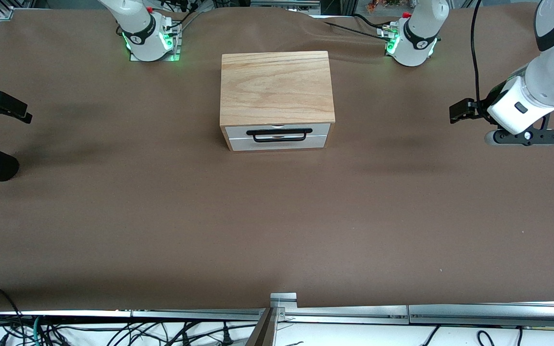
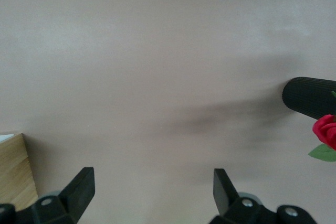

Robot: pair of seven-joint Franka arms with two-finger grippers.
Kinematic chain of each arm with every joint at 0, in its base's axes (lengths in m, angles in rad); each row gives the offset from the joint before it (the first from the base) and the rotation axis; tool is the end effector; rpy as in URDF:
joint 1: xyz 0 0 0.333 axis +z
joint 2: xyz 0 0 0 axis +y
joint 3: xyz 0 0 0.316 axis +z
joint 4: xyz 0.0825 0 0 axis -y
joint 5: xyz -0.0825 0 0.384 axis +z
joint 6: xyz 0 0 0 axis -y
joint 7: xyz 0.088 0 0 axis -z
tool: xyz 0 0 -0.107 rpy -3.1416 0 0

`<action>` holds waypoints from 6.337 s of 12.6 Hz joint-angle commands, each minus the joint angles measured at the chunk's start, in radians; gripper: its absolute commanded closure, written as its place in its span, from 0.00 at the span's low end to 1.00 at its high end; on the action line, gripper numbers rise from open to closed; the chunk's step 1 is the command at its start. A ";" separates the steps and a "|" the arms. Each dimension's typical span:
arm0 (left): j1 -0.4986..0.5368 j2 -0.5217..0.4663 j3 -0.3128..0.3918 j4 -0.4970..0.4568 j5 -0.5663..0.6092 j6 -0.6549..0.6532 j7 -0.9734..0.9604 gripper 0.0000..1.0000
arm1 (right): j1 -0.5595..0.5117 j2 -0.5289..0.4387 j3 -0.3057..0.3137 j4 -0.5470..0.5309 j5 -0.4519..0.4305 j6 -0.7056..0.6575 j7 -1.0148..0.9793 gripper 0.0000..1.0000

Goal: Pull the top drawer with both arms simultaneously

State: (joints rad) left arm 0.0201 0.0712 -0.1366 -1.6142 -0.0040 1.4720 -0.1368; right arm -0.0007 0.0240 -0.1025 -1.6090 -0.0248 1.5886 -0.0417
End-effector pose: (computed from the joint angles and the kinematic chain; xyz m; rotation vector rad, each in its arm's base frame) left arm 0.5553 -0.0631 0.5575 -3.1105 -0.0305 0.3322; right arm 0.5584 -0.0598 0.5947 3.1154 -0.0943 -0.0719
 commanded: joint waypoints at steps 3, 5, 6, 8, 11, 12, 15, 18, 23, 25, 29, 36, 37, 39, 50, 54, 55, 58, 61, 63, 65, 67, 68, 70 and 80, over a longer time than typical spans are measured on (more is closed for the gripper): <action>-0.002 -0.007 0.000 -0.004 0.024 -0.013 -0.009 0.00 | -0.022 0.002 0.010 0.011 -0.009 -0.016 -0.004 0.00; -0.002 -0.007 0.000 -0.004 0.024 -0.015 -0.009 0.00 | -0.022 0.007 0.010 0.018 -0.010 -0.016 -0.004 0.00; -0.002 -0.007 0.003 -0.004 0.024 -0.015 -0.009 0.00 | -0.019 0.007 0.012 0.018 -0.010 -0.015 -0.004 0.00; -0.002 -0.005 0.005 -0.003 0.019 -0.013 -0.010 0.00 | -0.018 0.008 0.013 0.023 -0.011 -0.015 -0.006 0.00; 0.004 0.002 0.005 -0.003 0.018 -0.009 -0.010 0.00 | -0.018 0.014 0.013 0.023 -0.010 -0.015 -0.006 0.00; 0.009 0.005 0.003 -0.004 0.018 -0.004 -0.010 0.00 | -0.019 0.014 0.012 0.023 -0.010 -0.015 -0.007 0.00; 0.014 0.016 0.003 -0.016 0.018 0.019 -0.012 0.00 | -0.021 0.014 0.012 0.023 -0.012 -0.015 -0.006 0.00; 0.023 0.021 0.003 -0.047 0.016 0.057 -0.010 0.00 | -0.022 0.014 0.010 0.023 -0.014 -0.016 -0.006 0.00; 0.034 0.012 0.002 -0.130 0.012 0.145 -0.010 0.00 | -0.021 0.014 0.010 0.023 -0.014 -0.016 -0.006 0.00; 0.040 -0.017 -0.003 -0.200 0.012 0.204 -0.010 0.00 | -0.022 0.014 0.010 0.023 -0.014 -0.016 -0.006 0.00; 0.058 -0.051 -0.014 -0.254 -0.004 0.241 -0.010 0.00 | -0.021 0.014 0.010 0.023 -0.014 -0.016 -0.006 0.00; 0.077 -0.140 -0.032 -0.323 -0.004 0.237 -0.004 0.00 | -0.021 0.014 0.010 0.020 -0.010 -0.050 0.012 0.00; 0.077 -0.151 -0.032 -0.325 -0.004 0.237 -0.004 0.00 | -0.021 0.016 0.010 0.020 -0.010 -0.050 0.013 0.00; 0.077 -0.172 -0.032 -0.326 -0.013 0.238 0.000 0.00 | -0.019 0.051 0.012 0.020 -0.007 -0.052 0.002 0.00; 0.078 -0.059 -0.061 -0.653 -0.161 0.750 0.057 0.00 | 0.011 0.270 0.018 0.017 0.510 -0.107 -0.042 0.00; 0.078 0.045 -0.064 -0.658 -0.555 0.797 0.335 0.00 | 0.011 0.370 0.018 0.009 0.762 -0.096 -0.138 0.00; 0.081 0.071 -0.078 -0.656 -0.671 0.800 0.417 0.00 | 0.011 0.398 0.018 0.005 0.816 -0.094 -0.185 0.00; 0.086 0.151 -0.124 -0.656 -1.046 0.795 0.703 0.00 | 0.005 0.470 0.015 -0.069 1.018 -0.096 -0.409 0.00; 0.084 0.215 -0.201 -0.652 -1.385 0.786 0.906 0.00 | 0.008 0.499 0.015 -0.176 1.161 -0.091 -0.611 0.00; 0.084 0.271 -0.230 -0.645 -1.575 0.751 1.078 0.00 | 0.013 0.501 0.015 -0.230 1.227 -0.081 -0.690 0.00; 0.081 0.318 -0.230 -0.633 -1.706 0.650 1.233 0.03 | 0.034 0.502 0.018 -0.276 1.279 -0.039 -0.771 0.00; 0.078 0.341 -0.230 -0.632 -1.787 0.562 1.298 0.07 | 0.085 0.517 0.018 -0.319 1.403 -0.016 -0.865 0.00; 0.072 0.366 -0.232 -0.633 -1.830 0.529 1.362 0.10 | 0.121 0.518 0.018 -0.331 1.458 0.004 -0.889 0.00; 0.048 0.415 -0.239 -0.633 -1.902 0.496 1.508 0.20 | 0.195 0.524 0.018 -0.351 1.567 0.057 -0.944 0.00; 0.024 0.486 -0.328 -0.639 -1.958 0.498 1.690 0.43 | 0.441 0.606 0.018 -0.374 1.919 0.162 -1.087 0.00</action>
State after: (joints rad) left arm 0.0458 0.5257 -0.4556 -2.2615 -1.9305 1.9768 1.4829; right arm 0.4011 0.6396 -0.0786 -1.9741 1.8558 1.7196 -1.1094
